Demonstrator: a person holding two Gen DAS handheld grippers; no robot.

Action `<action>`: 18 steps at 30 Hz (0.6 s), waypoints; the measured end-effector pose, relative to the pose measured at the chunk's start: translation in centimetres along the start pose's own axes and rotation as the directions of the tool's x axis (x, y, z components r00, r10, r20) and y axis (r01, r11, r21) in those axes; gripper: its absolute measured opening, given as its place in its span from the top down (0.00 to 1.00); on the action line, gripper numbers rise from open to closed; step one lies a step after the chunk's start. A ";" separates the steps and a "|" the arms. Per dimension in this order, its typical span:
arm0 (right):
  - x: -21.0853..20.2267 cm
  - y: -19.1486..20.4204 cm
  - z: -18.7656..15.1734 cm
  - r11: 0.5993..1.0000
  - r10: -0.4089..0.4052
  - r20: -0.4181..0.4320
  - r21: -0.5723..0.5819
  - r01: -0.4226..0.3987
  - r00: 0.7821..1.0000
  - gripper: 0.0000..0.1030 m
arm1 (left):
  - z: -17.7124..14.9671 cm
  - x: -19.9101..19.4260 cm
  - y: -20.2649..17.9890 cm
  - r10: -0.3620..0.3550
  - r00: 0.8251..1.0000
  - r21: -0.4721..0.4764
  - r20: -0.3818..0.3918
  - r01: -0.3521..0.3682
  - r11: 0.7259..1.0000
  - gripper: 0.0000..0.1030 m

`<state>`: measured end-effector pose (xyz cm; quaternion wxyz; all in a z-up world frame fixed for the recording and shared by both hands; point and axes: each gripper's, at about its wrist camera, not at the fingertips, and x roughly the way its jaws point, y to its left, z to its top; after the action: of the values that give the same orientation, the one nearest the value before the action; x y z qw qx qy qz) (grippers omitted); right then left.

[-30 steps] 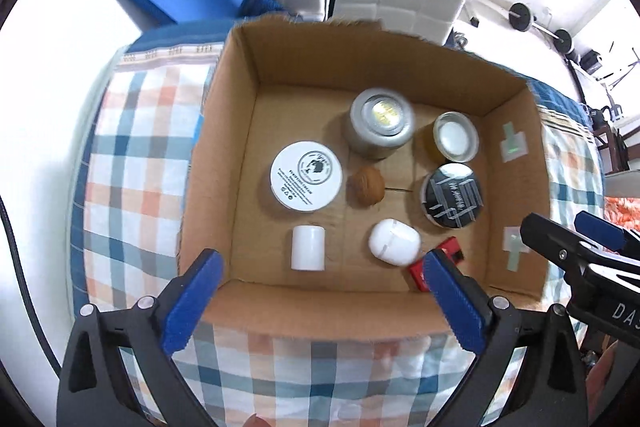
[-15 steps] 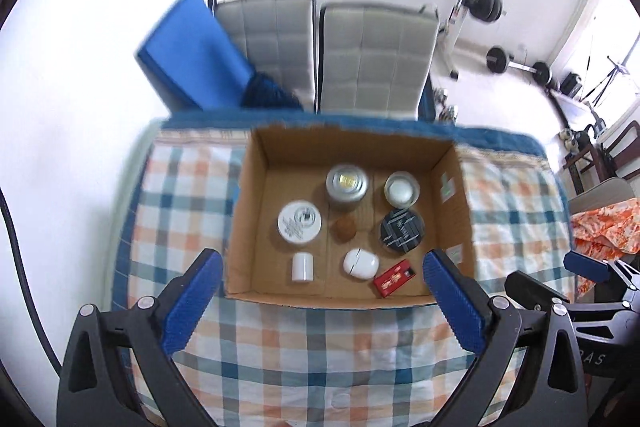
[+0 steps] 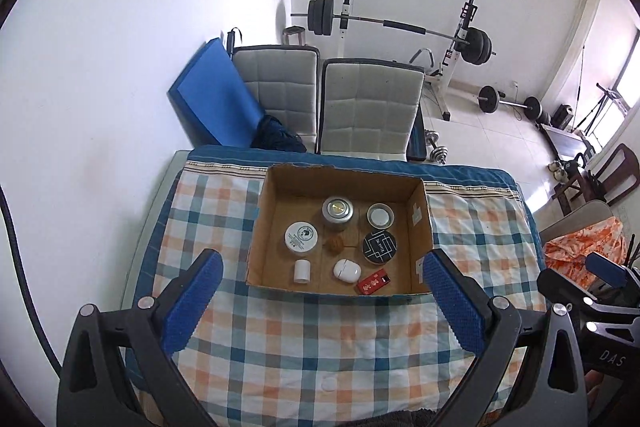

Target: Organize rigid objects

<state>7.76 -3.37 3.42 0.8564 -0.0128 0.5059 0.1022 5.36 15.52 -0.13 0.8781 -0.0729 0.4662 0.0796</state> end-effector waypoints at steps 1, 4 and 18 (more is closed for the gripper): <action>-0.4 -0.1 -0.2 1.000 -0.001 0.004 0.002 0.001 1.000 0.00 | -0.3 -0.6 0.1 0.000 1.000 -0.003 0.006 0.000 1.000 0.00; -1.3 -0.4 -0.6 1.000 -0.005 0.017 0.012 0.005 1.000 0.00 | -1.0 -1.7 0.0 0.013 1.000 0.003 0.023 -0.013 1.000 0.00; -1.3 -1.2 -1.8 0.999 -0.026 0.006 0.034 0.026 1.000 0.00 | -2.4 -2.7 -1.6 0.013 0.999 0.035 0.031 -0.015 0.999 0.00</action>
<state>5.83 -5.01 3.58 0.8594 -0.0046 0.5045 0.0824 2.28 13.26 0.81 0.8858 -0.0528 0.4543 0.0786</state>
